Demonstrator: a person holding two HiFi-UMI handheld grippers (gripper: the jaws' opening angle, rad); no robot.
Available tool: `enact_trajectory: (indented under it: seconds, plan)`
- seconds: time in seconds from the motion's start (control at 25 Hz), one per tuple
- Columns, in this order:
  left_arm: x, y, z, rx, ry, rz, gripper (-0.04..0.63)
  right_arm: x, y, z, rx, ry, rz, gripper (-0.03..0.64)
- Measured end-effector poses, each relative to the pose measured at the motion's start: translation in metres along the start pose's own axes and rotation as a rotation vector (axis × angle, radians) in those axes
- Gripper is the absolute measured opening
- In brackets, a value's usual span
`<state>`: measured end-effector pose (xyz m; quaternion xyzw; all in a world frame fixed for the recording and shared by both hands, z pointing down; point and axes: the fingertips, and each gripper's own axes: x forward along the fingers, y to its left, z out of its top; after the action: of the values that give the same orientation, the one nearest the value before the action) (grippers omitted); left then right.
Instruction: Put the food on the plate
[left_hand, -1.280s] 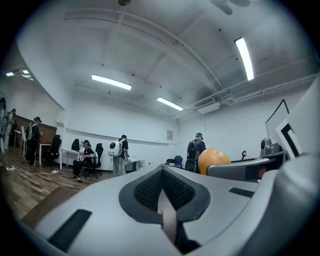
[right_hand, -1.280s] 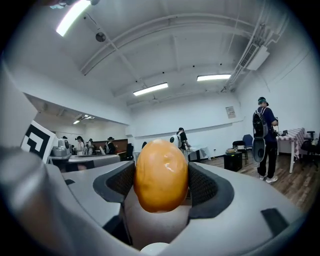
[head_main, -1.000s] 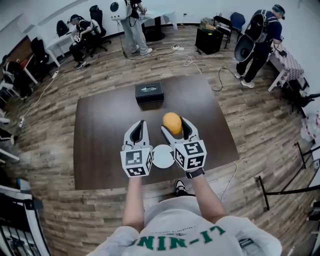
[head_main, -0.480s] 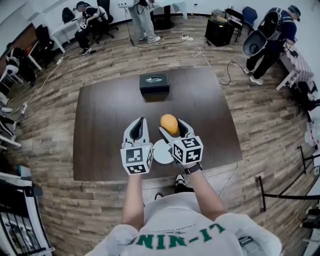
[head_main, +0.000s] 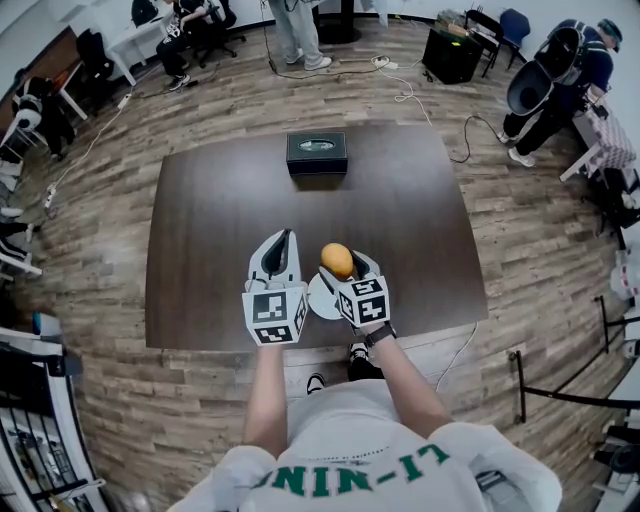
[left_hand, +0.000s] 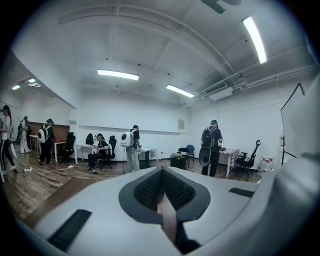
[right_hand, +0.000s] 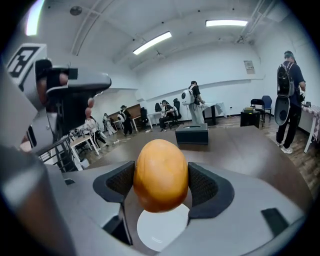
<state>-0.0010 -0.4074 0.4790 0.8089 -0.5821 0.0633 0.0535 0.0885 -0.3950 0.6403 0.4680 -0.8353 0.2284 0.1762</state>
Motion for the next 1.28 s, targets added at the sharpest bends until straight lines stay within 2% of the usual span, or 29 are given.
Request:
enact_trajectory:
  seconds: [0.28,0.76,1.28]
  plan:
    - [0.005,0.006,-0.006,-0.054,0.0,-0.014,0.011,0.028,-0.003,-0.055,0.001,0.11,0.004,0.345]
    - [-0.002,0.024,-0.018,-0.016,0.016,0.017,0.011,0.056,-0.005,-0.13,0.002,0.268,0.02,0.345]
    - [-0.009,0.045,-0.027,-0.016,0.03,0.051,0.011,0.066,-0.013,-0.165,-0.034,0.375,0.002,0.345]
